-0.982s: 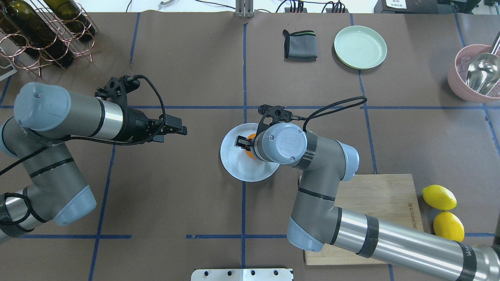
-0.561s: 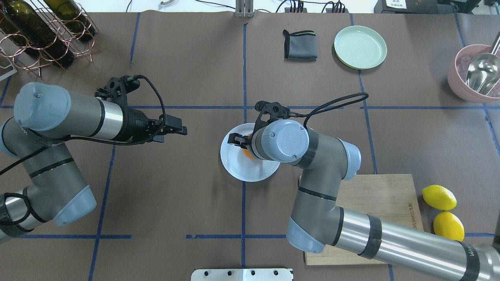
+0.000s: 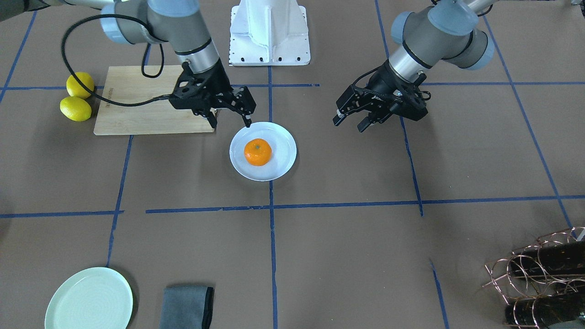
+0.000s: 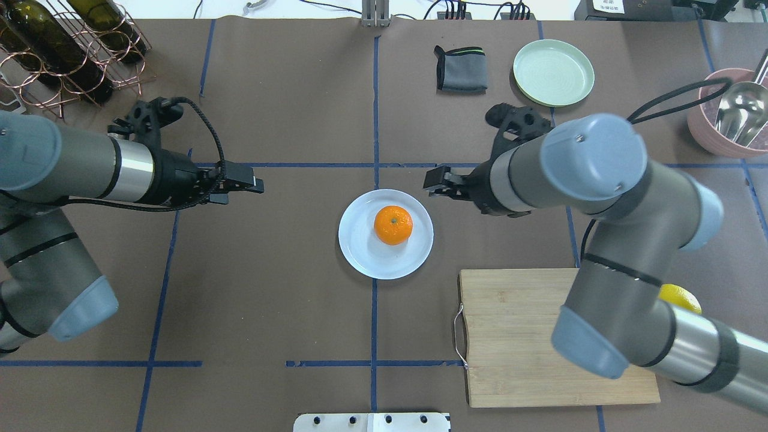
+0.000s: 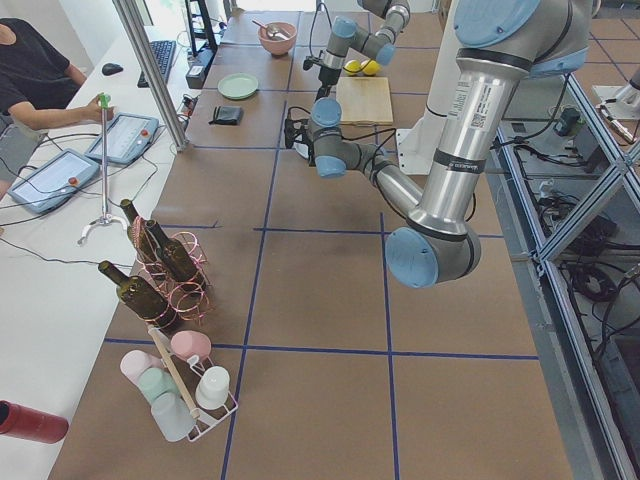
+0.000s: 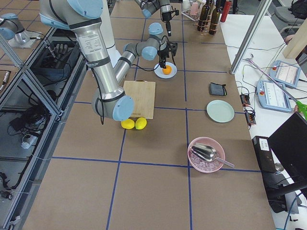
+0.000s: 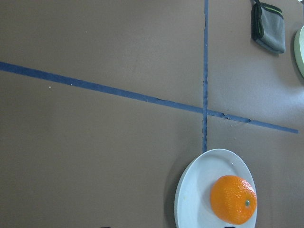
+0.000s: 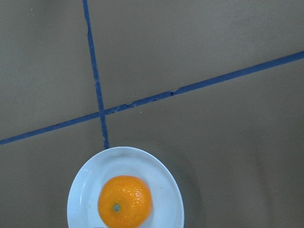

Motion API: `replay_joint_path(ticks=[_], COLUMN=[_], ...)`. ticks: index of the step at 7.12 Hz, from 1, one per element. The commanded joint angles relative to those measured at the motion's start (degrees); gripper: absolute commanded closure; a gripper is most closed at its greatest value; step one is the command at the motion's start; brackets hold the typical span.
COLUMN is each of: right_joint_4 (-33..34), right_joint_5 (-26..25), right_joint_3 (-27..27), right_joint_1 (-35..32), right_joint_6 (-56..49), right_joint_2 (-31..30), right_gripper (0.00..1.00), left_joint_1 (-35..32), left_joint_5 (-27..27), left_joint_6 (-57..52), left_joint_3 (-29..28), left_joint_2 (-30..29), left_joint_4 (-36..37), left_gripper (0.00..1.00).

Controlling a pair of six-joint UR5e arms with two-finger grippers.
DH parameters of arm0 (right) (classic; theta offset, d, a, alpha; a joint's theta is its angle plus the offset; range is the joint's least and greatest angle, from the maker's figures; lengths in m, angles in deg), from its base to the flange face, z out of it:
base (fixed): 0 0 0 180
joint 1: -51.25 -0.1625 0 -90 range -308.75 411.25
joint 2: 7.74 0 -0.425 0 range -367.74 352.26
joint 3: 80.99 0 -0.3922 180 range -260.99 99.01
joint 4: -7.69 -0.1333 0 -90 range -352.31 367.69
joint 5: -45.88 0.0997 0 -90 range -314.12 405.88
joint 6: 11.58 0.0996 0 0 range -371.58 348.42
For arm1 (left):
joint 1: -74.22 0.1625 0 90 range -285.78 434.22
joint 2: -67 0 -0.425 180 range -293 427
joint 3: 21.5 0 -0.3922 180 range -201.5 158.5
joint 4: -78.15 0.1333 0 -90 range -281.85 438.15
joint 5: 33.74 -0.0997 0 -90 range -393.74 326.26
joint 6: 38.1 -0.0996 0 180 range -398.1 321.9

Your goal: Pick orange to plate

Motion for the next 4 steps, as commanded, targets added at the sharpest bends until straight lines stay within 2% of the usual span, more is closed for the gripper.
replay_joint_path(ticks=[1,2,4], right_joint_4=[2.2,2.2,2.5], right_joint_5=[14.9,19.5,28.0], right_joint_3=[3.3,2.8,-3.3], right_joint_1=[-15.2,-22.2,-37.9], right_joint_6=[-15.5,-28.2,-53.7], right_joint_2=[-9.2,-14.5,-21.2], right_gripper=[0.00,0.00,0.00], left_joint_1=[-10.1,-17.3,-31.2], left_joint_5=[6.7,12.3,19.7], left_joint_6=[-19.6,-31.8,-53.8], left_joint_3=[2.1,1.5,-4.8], left_joint_2=[9.9,14.2,16.4], left_joint_4=[0.0,0.1,0.8], left_gripper=[0.16,0.16,0.16])
